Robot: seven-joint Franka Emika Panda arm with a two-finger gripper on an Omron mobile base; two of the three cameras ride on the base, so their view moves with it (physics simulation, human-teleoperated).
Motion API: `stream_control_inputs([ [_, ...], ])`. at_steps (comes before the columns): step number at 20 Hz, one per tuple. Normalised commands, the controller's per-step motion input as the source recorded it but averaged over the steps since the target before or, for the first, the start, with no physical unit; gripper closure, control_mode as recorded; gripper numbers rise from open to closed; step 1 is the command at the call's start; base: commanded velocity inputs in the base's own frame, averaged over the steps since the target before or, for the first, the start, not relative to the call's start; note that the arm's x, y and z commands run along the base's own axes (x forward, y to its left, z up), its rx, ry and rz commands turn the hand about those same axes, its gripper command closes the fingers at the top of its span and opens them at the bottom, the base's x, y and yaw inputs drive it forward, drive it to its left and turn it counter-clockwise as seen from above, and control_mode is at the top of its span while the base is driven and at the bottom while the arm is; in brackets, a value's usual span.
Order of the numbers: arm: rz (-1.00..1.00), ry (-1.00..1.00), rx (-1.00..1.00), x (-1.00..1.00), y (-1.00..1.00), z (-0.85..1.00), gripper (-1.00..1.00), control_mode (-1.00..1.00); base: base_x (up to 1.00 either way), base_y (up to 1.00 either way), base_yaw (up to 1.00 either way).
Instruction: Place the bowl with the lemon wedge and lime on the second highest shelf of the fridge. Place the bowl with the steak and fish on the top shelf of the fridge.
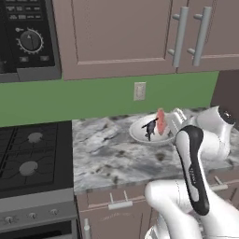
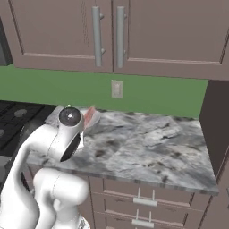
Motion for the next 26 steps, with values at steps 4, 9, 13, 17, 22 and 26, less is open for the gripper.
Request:
stream_control_inputs([
  [4, -0.26, 0.07, 0.45, -0.91, -0.4, 0.6, 1.0, -1.0, 0.0, 0.0, 0.0],
  [9, -0.05, -0.03, 0.22, -0.43, -0.23, 0.0, 1.0, -1.0, 0.0, 0.0, 0.0],
  [13, 0.0, 0.0, 0.0, 0.0, 0.0, 0.0, 1.0, -1.0, 0.0, 0.0, 0.0],
  [17, 0.0, 0.01, 0.0, -0.24, 0.0, 0.0, 1.0, 1.0, -0.11, 0.0, 0.0],
  [22, 0.0, 0.0, 0.0, 0.0, 0.0, 0.0, 1.0, 1.0, -0.43, 0.01, -0.17],
  [26, 0.0, 0.0, 0.0, 0.0, 0.0, 0.0, 1.0, 1.0, -0.2, 0.0, -0.61],
])
